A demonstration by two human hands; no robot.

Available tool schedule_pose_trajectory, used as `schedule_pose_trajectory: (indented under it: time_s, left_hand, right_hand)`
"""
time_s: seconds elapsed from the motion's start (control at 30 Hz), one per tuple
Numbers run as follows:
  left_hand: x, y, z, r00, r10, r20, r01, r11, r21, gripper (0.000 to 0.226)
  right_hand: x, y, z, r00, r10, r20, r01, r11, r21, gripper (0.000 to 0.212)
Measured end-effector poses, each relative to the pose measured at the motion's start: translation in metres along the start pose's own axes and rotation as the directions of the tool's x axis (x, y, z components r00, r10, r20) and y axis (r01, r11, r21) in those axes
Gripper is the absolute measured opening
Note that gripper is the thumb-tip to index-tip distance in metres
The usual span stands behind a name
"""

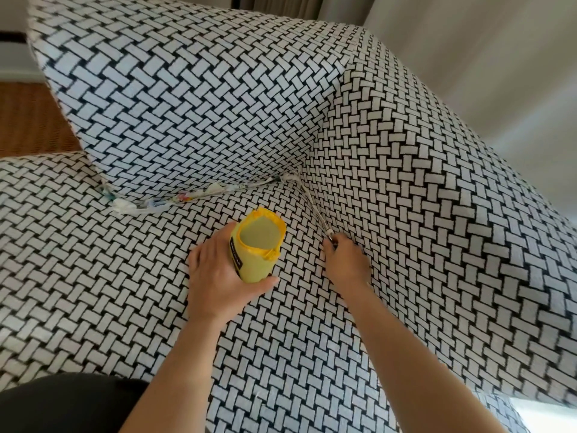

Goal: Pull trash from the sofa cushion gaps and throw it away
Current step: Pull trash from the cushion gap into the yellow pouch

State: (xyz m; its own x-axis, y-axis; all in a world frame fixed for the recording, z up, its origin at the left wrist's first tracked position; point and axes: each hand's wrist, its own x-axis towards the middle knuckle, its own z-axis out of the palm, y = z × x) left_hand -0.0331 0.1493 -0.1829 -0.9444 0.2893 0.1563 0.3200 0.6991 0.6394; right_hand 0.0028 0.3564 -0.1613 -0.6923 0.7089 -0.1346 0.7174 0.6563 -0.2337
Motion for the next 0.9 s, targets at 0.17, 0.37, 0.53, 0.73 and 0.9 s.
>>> schedule_pose_trajectory:
  time_s: [0.17,0.37,0.53,0.73,0.9]
  left_hand:
    - [-0.019,0.006,-0.009,0.980,-0.030,0.196,0.043,0.997,-0.063,0.112]
    - [-0.059,0.020,-0.008,0.978,-0.070,0.195,0.088,0.992,-0.087,0.113]
    - [-0.083,0.032,-0.004,0.977,-0.131,0.170,0.150,0.983,-0.107,0.114]
    - [-0.093,0.042,-0.003,0.961,-0.174,0.214,0.210,0.965,-0.157,0.119]
    - [-0.096,0.040,-0.002,0.962,-0.200,0.189,0.238,0.948,-0.212,0.118]
  right_hand:
    - [0.010,-0.005,-0.008,0.994,-0.095,0.058,0.096,0.995,-0.030,0.024]
    - [-0.003,-0.002,-0.017,0.983,-0.178,0.054,0.181,0.980,-0.076,0.016]
    - [-0.064,0.002,-0.045,0.914,-0.405,0.005,0.343,0.780,0.523,0.020]
    - [-0.115,0.008,-0.059,0.809,-0.583,0.076,0.422,0.665,0.616,0.013]
    - [-0.110,0.021,-0.040,0.909,-0.414,0.044,0.287,0.700,0.653,0.021]
